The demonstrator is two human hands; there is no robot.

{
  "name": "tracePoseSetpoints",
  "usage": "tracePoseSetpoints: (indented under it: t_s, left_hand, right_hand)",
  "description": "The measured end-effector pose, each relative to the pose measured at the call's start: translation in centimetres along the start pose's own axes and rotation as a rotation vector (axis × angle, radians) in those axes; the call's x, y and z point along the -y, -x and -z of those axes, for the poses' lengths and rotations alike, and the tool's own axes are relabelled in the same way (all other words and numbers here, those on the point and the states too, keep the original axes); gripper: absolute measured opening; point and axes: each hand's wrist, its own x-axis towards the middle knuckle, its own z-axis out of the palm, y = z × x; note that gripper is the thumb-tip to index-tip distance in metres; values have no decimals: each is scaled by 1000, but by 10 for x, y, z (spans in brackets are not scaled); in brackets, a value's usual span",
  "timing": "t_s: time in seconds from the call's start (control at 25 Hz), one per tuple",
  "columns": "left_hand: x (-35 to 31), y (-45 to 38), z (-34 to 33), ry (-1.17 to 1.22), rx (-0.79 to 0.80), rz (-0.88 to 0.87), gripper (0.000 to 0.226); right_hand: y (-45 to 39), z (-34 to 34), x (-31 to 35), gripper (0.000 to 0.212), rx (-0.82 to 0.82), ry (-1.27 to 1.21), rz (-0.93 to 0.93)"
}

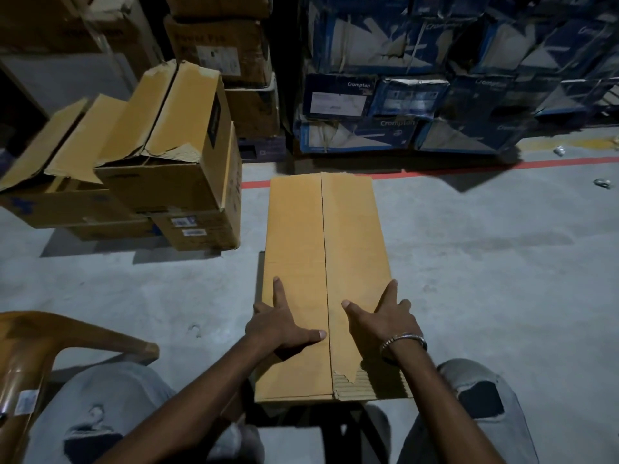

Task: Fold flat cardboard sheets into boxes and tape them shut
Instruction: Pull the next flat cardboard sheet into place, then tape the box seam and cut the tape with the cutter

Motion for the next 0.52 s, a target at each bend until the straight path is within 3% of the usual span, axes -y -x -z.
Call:
tracePoseSetpoints:
  t_s: [0.32, 0.52]
  left_hand:
    - [-5, 4, -5, -210, -140, -25, 155]
    - [0, 9, 4, -75, -64, -1, 161]
  right_hand:
    - [-5, -6, 9, 134, -47, 101, -7]
    - [-2, 0, 5, 133, 9, -91, -33]
